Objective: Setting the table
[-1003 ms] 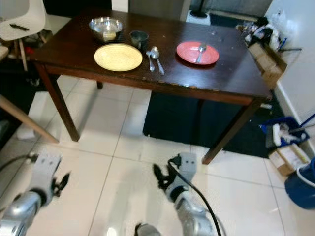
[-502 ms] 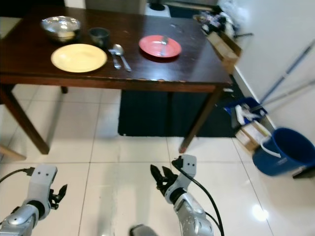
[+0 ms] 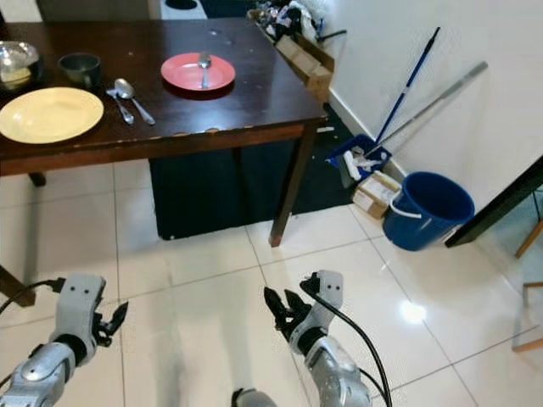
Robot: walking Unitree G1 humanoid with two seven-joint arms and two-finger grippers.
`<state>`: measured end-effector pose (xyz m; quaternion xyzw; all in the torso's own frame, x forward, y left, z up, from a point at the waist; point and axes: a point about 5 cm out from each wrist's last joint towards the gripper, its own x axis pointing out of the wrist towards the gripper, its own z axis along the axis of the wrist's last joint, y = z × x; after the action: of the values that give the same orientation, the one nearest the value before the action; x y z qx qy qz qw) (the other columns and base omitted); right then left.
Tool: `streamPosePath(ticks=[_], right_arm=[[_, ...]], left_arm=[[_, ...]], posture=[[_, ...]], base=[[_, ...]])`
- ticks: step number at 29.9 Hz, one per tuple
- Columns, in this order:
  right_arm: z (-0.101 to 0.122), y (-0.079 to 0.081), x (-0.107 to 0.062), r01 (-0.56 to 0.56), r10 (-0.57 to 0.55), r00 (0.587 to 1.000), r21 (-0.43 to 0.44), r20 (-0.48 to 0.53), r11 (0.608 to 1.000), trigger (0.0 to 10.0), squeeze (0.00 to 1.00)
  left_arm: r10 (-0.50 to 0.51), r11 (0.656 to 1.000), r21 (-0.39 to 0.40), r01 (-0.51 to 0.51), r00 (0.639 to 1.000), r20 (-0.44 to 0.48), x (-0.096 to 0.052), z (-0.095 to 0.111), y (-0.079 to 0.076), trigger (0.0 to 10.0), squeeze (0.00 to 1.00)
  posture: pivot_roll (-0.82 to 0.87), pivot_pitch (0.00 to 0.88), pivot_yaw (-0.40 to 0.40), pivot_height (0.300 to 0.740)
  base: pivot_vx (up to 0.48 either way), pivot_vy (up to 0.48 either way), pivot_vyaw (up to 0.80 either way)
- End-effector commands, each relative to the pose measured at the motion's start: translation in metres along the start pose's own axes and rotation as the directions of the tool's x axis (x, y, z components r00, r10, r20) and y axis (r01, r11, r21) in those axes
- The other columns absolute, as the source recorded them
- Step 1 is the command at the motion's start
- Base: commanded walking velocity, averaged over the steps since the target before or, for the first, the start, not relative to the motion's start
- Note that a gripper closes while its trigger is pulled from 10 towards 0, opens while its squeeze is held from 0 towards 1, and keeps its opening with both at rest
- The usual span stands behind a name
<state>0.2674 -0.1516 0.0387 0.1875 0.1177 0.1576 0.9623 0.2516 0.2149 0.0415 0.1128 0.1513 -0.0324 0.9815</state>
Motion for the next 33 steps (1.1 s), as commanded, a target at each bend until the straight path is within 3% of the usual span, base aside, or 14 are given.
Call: streamPosePath(ticks=[1, 6, 7, 8, 16, 24, 33], right_arm=[[0.020, 0.005, 0.001, -0.016, 0.020, 0.997, -0.059, 0.072, 0.998, 10.0, 0.00], [0.058, 0.020, 0.006, -0.074, 0.099, 0.978, -0.138, 0.184, 0.988, 10.0, 0.00], [0.072, 0.029, 0.009, -0.103, 0.138, 0.965, -0.163, 0.223, 0.981, 10.0, 0.00], [0.077, 0.032, 0.010, -0.113, 0.151, 0.960, -0.170, 0.235, 0.979, 10.0, 0.00], [0.087, 0.038, 0.013, -0.086, 0.131, 0.951, -0.167, 0.279, 0.982, 10.0, 0.00], [0.086, 0.027, 0.008, -0.006, 0.047, 0.958, -0.143, 0.282, 0.990, 10.0, 0.00], [0.108, 0.003, 0.001, 0.176, -0.105, 0.920, -0.157, 0.378, 0.972, 10.0, 0.00]], left_arm=[[0.007, 0.999, 0.037, -0.009, 0.998, 0.059, 0.001, 0.013, -0.003, 10.0, 0.00], [0.014, 0.999, 0.048, -0.025, 0.977, 0.215, 0.005, 0.054, -0.007, 10.0, 0.00], [0.015, 0.998, 0.060, -0.034, 0.957, 0.289, 0.006, 0.074, -0.010, 10.0, 0.00], [0.016, 0.998, 0.057, -0.035, 0.951, 0.310, 0.007, 0.080, -0.011, 10.0, 0.00], [-0.022, 0.998, 0.058, -0.001, 0.917, 0.398, 0.009, 0.105, -0.021, 10.0, 0.00], [-0.072, 0.996, 0.082, 0.040, 0.895, 0.439, 0.005, 0.122, -0.035, 10.0, 0.00], [-0.139, 0.990, 0.083, 0.112, 0.850, 0.508, -0.002, 0.148, -0.044, 10.0, 0.00]], posture=[[-0.10, 0.056, 0.016, 0.740], [-0.10, 0.053, 0.019, 0.740], [-0.10, 0.051, 0.018, 0.740], [-0.10, 0.050, 0.017, 0.740], [-0.10, 0.045, 0.020, 0.740], [-0.10, 0.044, 0.025, 0.740], [-0.11, 0.043, 0.029, 0.740]], base=[[0.450, 0.000, 0.00], [0.465, 0.000, 0.00], [0.480, 0.000, 0.00], [0.480, 0.000, 0.00], [0.463, 0.000, 0.00], [0.431, 0.000, 0.00], [0.415, 0.000, 0.00]])
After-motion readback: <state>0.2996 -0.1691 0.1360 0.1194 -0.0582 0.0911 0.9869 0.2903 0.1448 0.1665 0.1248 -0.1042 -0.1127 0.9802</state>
